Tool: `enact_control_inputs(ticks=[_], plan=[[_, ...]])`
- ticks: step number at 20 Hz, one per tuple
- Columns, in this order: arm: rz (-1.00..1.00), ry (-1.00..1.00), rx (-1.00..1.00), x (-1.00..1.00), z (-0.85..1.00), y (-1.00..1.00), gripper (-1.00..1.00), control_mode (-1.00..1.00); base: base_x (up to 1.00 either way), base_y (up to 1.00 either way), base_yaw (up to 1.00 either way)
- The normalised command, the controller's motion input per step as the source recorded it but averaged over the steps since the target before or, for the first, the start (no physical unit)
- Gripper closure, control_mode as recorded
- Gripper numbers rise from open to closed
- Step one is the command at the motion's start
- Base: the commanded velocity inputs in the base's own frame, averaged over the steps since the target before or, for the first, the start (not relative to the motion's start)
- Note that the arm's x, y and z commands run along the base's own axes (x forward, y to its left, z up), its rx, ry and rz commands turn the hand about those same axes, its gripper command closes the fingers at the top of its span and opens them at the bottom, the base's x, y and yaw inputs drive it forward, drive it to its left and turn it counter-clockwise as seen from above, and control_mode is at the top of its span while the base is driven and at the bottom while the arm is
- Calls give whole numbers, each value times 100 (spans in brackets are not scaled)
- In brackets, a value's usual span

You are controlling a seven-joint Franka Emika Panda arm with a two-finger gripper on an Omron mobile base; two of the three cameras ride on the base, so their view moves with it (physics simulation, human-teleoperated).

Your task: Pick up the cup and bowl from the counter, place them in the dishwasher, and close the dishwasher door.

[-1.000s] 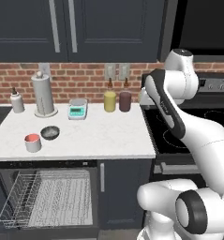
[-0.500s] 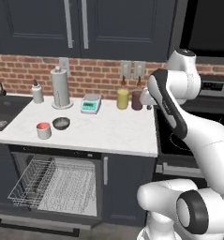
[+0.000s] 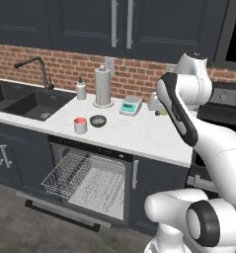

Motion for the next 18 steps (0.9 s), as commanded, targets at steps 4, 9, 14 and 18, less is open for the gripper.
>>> enact_control_inputs(ticks=[4,9,14,18], plan=[[0,0,0,0,0,0,-100,100,0,-9,39],[0,0,0,0,0,0,-100,100,16,-2,37],[0,0,0,0,0,0,-100,100,20,-24,25],[0,0,0,0,0,0,-100,100,31,-15,16]])
